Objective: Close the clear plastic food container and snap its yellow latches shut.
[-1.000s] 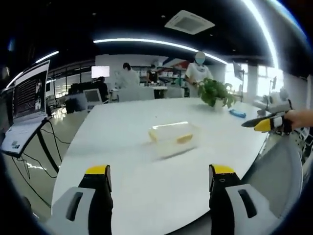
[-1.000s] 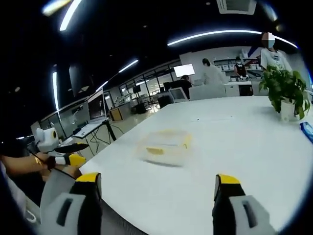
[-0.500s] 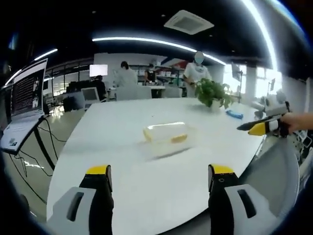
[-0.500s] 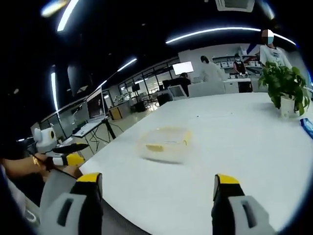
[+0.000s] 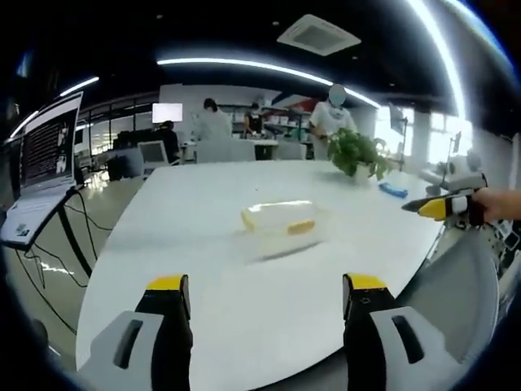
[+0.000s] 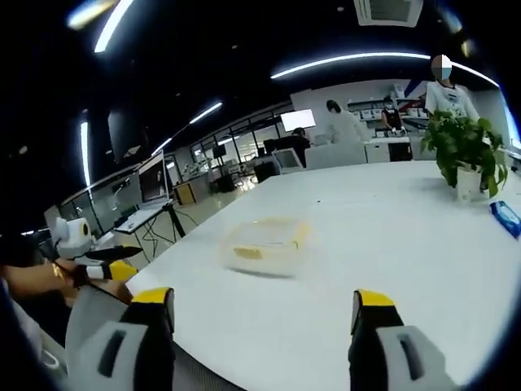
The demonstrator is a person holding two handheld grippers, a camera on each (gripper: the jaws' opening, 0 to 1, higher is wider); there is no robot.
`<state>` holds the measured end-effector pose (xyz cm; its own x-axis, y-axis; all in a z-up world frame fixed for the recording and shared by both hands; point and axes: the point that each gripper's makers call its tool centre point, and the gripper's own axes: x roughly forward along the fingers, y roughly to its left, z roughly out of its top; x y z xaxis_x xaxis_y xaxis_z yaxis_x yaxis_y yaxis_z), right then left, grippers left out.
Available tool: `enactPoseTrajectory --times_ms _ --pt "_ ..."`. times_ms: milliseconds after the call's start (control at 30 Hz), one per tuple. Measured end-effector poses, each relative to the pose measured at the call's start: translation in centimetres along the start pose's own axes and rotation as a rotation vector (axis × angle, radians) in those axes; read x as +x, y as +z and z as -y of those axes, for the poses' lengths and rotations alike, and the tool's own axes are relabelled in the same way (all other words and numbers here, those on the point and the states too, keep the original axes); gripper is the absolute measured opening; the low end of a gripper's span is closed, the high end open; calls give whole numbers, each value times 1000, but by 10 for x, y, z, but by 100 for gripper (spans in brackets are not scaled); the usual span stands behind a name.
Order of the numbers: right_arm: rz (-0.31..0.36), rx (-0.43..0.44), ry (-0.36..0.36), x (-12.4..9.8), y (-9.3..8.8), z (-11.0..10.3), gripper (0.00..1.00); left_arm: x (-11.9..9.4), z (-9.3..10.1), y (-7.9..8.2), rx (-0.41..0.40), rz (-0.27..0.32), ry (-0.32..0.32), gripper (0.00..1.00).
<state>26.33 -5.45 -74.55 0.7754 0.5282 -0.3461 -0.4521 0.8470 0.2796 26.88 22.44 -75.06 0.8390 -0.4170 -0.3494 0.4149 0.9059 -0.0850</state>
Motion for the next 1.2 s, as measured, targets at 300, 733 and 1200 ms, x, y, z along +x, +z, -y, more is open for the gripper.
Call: enactPoseTrajectory --times_ms 300,733,1200 --pt "-23 0 -25 -7 -17 6 89 1 1 -2 3 -9 1 73" --pt "-10 -11 -11 -3 -12 4 89 -1 0 1 -23 17 -4 72" --pt "2 -18 44 8 -1 -16 88 0 -3 -2 -47 7 0 69"
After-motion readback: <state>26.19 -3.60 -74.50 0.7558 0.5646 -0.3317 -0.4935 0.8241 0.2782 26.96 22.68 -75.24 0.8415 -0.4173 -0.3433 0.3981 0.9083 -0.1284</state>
